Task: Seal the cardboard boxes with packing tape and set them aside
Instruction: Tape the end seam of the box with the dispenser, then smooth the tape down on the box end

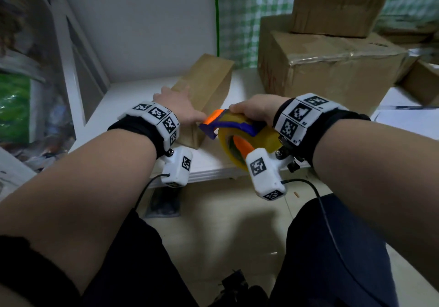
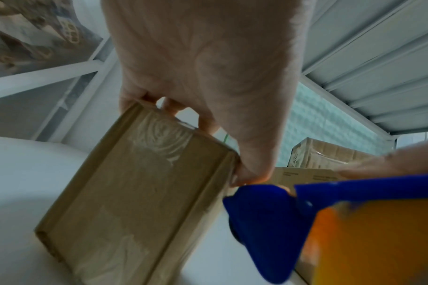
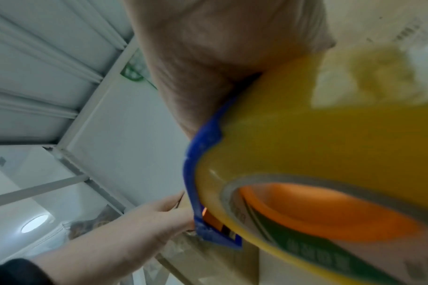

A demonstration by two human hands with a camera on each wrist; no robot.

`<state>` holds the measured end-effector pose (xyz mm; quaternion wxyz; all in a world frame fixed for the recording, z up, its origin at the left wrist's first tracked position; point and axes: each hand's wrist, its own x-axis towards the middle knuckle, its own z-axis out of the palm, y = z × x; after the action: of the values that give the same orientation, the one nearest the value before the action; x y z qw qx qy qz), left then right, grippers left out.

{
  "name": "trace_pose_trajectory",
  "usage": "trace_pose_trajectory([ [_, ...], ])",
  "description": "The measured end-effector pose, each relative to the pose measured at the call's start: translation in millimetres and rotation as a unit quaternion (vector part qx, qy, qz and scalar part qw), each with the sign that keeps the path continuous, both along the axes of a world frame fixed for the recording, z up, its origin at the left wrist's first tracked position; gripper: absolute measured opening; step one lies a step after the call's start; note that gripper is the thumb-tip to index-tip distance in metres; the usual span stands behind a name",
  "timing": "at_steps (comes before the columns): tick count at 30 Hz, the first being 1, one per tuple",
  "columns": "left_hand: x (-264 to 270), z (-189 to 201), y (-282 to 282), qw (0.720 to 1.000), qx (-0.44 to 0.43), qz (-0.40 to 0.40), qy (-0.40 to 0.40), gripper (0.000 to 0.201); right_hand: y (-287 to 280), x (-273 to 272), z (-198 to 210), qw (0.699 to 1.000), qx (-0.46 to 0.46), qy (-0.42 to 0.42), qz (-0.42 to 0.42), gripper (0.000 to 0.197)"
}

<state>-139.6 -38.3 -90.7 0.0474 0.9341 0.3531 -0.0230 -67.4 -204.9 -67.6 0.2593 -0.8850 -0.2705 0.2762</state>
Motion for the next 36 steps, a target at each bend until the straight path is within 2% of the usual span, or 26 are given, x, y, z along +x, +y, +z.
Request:
trace_pose_trajectory([
  [3, 2, -1, 1, 0.999, -0.002, 0.034, -0.005, 0.081, 4, 6, 0, 0.995, -0.060, -0.081, 0.017, 0.050],
  [5, 1, -1, 3, 0.998, -0.013, 0.055, -0.002, 0.083, 4, 9, -3, 0.977, -0.143, -0.154, 0.037, 0.054],
  [8, 0, 0, 6, 0.998, -0.027, 0.065, -0.001, 0.084, 6, 20, -11, 0.956, -0.189, -0.222, 0.046, 0.051],
  [12, 2, 3, 3, 0.998, -0.029, 0.054, 0.010, 0.072, 8, 28, -23, 0.963, -0.124, -0.236, -0.033, 0.055],
  [15, 1, 6, 2, 0.998, -0.034, 0.053, 0.011, 0.064, 11, 30, -37, 0.959, -0.120, -0.254, -0.018, 0.049],
  [19, 1, 3, 5, 0.997, -0.049, 0.062, 0.009, 0.089, 18, 22, -50, 0.954, -0.144, -0.263, 0.015, 0.046],
  [23, -3, 4, 7, 0.992, -0.113, 0.042, -0.036, 0.094, 21, 20, -59, 0.955, -0.148, -0.254, 0.038, 0.051],
  [25, -5, 6, 11, 0.992, -0.118, 0.022, -0.047, 0.081, 20, 22, -57, 0.956, -0.161, -0.242, 0.050, 0.054],
  [27, -8, 9, 13, 0.996, -0.085, -0.007, -0.030, 0.068, 19, 23, -51, 0.953, -0.167, -0.248, 0.048, 0.059],
  [29, -14, 13, 13, 0.997, -0.030, -0.058, -0.034, 0.065, 20, 24, -45, 0.951, -0.129, -0.281, 0.025, 0.059],
  [31, -18, 12, 12, 0.988, -0.011, -0.132, -0.080, 0.055, 24, 27, -44, 0.952, -0.055, -0.300, 0.021, 0.048],
  [33, -22, 8, 8, 0.978, 0.007, -0.186, -0.092, 0.062, 30, 28, -43, 0.959, 0.025, -0.279, 0.042, 0.032],
  [34, -23, 6, 5, 0.974, 0.029, -0.205, -0.087, 0.066, 32, 27, -43, 0.962, 0.058, -0.261, 0.056, 0.031],
  [36, -22, -3, 2, 0.968, 0.075, -0.222, -0.089, 0.058, 37, 23, -43, 0.964, 0.098, -0.231, 0.087, 0.039],
])
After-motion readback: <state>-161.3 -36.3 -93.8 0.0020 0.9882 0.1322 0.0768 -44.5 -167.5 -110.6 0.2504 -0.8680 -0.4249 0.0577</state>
